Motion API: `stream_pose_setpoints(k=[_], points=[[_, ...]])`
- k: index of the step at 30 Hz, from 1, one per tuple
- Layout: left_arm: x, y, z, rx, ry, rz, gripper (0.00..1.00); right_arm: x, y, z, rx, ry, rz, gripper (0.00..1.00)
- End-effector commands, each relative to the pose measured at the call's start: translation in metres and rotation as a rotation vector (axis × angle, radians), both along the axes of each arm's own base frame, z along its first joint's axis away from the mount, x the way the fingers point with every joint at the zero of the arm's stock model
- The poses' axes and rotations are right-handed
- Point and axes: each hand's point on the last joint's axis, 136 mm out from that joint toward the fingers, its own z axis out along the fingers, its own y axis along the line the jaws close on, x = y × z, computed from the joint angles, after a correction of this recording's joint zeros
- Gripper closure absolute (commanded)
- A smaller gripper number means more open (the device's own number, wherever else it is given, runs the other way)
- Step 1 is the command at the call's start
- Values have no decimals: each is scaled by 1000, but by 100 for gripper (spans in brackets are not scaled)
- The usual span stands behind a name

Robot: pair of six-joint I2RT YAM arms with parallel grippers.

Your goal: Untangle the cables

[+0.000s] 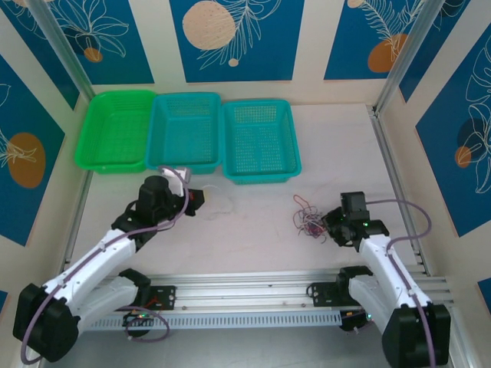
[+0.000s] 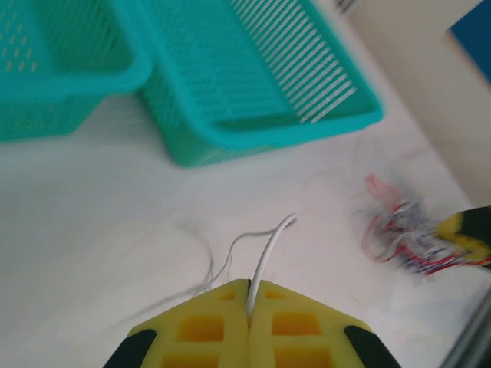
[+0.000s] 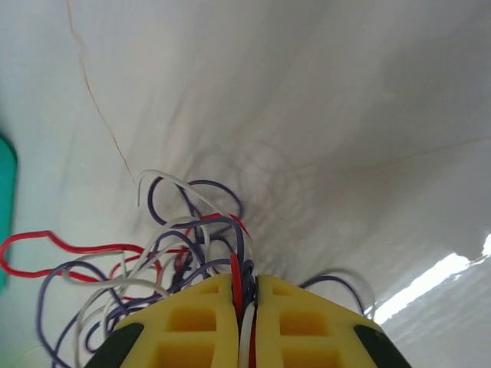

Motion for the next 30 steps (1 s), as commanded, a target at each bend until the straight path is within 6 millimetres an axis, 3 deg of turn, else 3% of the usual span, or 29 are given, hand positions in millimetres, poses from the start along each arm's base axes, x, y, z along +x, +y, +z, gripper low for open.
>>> stream_pose_setpoints(k=[1,5,9,12,18,24,27,30], points=[[-4,-10,82,-80,-156,-75,100,10,3,2,-49,-8,-11,96],[14,0,141,-26,-211,7,100,18,12,5,-60,0,21,96],[49,17,180,114,-265,125,100,22,17,8,-70,-4,33,96],[91,36,203,152,-298,212,100,23,20,9,-64,-14,37,97],[182,106,244,178,-352,453,100,21,18,15,-85,-32,54,96],[251,193,252,222,-302,669,100,21,13,28,-102,-77,48,96],[271,237,239,278,-256,775,100,20,13,32,-102,-86,50,96],[283,278,203,317,-135,854,100,19,12,34,-107,-86,56,96]])
